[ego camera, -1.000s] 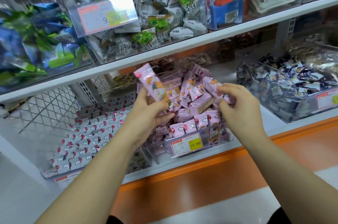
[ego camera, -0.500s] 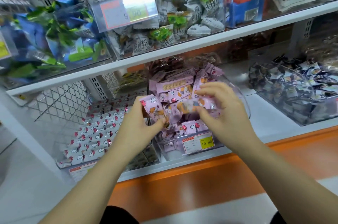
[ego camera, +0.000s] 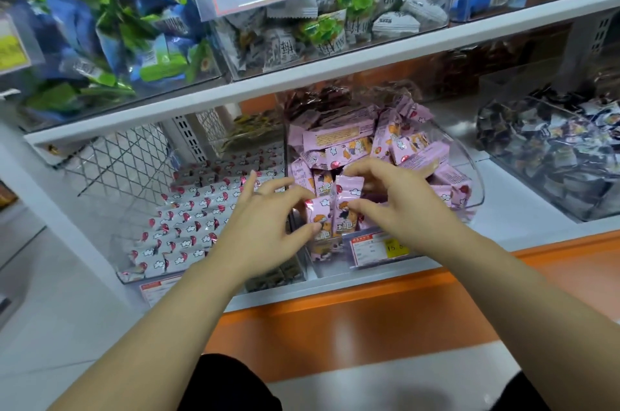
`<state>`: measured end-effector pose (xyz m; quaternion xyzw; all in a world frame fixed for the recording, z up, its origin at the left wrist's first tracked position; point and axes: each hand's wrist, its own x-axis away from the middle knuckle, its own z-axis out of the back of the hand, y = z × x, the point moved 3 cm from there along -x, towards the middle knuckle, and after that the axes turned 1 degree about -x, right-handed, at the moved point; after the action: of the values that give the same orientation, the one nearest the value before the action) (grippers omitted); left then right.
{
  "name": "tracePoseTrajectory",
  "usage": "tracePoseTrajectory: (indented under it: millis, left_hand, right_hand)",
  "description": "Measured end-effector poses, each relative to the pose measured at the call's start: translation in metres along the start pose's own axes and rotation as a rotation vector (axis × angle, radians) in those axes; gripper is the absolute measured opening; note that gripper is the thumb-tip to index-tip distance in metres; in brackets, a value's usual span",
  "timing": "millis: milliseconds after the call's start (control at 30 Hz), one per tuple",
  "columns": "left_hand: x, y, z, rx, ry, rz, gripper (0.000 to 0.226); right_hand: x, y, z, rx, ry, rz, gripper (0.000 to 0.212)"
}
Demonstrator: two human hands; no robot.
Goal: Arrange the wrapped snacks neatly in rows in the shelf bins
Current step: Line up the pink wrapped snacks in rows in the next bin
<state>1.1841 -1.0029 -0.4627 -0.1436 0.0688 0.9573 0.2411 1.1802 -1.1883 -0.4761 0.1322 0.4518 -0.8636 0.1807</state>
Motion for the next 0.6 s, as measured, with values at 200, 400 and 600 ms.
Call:
tracePoseTrajectory:
  millis: [200,400,600]
  left_hand:
    - [-0.006,0.001,-0.002,-0.156,-0.142,-0.056,0.04]
    - [-0.014,0.005,-0.005,-0.361,-0.273,-0.103,0.027]
    - [-0.017,0.001,-0.008,-0.357,-0.307,-0.123,0.029]
  right_hand:
    - [-0.002,0.009,-0.017,0.218,-0.18,-0.016,0.027]
    - [0.001,0.014,-0.021,0.257,-0.163,-0.005,0.026]
    - [0.005,0.005,-0.019,0.245,-0.143,0.058,0.033]
